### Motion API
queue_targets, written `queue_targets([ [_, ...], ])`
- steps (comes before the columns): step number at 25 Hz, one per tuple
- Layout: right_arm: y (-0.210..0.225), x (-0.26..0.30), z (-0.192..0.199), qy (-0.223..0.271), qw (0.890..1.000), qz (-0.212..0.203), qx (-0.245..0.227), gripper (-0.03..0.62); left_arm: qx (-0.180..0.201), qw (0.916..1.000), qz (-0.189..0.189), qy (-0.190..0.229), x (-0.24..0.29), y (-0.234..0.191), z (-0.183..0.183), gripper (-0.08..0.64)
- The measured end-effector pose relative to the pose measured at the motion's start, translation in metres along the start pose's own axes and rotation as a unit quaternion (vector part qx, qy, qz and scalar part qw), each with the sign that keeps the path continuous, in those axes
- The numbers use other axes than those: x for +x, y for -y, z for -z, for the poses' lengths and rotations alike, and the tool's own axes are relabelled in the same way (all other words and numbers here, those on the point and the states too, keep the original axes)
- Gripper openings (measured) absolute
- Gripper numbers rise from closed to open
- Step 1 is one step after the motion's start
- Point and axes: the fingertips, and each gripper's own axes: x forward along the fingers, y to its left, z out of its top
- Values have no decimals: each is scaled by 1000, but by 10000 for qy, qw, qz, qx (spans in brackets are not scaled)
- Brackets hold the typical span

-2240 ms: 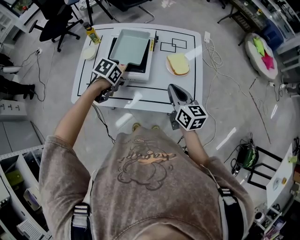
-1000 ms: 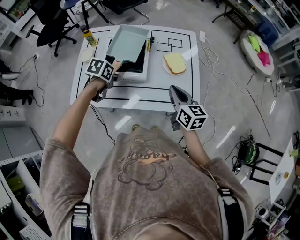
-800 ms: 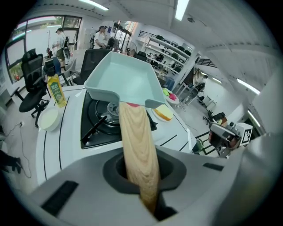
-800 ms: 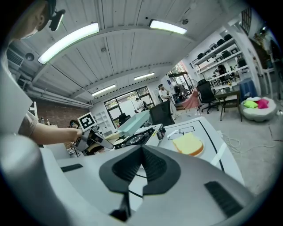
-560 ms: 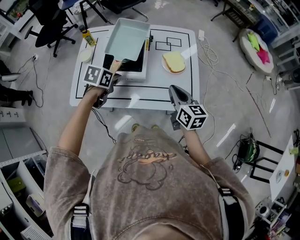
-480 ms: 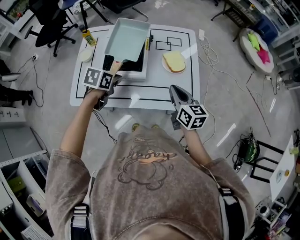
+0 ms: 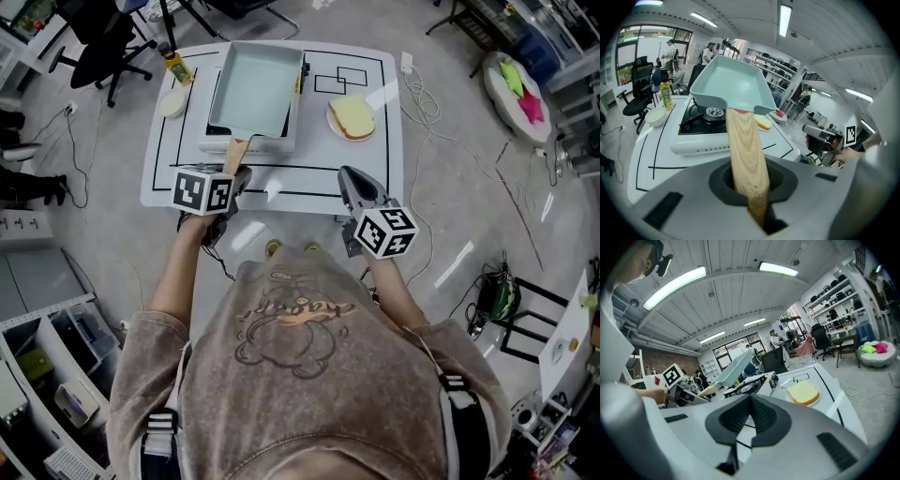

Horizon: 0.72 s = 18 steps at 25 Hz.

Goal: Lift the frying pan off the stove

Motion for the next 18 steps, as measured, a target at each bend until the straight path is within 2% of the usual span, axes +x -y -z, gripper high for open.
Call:
queue_targets([
  [7, -5, 0, 0, 82, 9999, -99, -17, -2, -275, 9995, -41, 180, -3, 7, 16, 34],
  [18, -10, 3, -1, 103, 9998, -137, -67, -2, -415, 9973, -173, 584, -3, 12, 32, 35],
])
